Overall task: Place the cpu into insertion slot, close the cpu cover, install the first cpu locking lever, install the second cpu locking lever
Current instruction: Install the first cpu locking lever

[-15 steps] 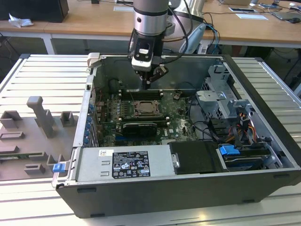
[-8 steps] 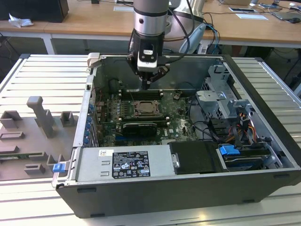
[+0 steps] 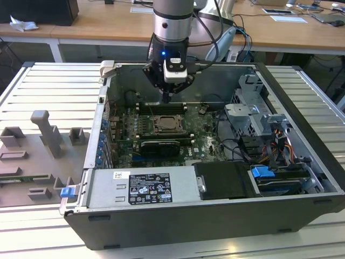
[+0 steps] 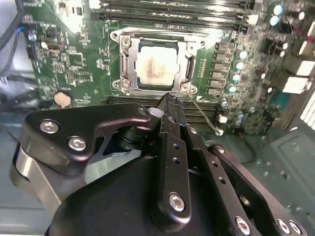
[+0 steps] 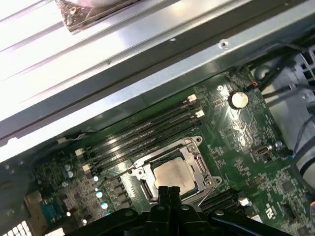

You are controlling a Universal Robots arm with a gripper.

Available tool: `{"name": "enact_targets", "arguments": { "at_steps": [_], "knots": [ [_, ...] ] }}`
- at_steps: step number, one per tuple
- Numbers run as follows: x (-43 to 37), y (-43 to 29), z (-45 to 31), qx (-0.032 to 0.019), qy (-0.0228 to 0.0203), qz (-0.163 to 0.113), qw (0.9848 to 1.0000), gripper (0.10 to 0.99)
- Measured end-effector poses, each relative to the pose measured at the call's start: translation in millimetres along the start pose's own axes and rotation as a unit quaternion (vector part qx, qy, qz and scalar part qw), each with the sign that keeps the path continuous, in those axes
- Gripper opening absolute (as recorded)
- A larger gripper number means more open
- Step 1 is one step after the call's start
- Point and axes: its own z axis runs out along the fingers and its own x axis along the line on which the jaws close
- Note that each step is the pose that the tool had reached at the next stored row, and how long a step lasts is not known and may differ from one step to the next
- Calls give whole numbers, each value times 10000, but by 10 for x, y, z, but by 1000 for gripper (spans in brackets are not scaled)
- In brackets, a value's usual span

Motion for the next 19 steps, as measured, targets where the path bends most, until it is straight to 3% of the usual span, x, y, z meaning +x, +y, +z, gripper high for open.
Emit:
{"name": "enact_targets", "arguments": {
  "at_steps": [2,4,8,11,16,17,19],
  "knots": [
    [0,0,0,5,11,-335,9994,106],
    [0,0,0,8,16,-495,9988,106],
    [0,0,0,16,35,-1081,9941,106],
    [0,0,1,20,43,-1335,9910,106],
    [0,0,14,28,59,-1826,9832,106],
    [0,-1,20,30,63,-1960,9806,106],
    [2,-2,26,32,67,-2075,9782,106]
  ]
}}
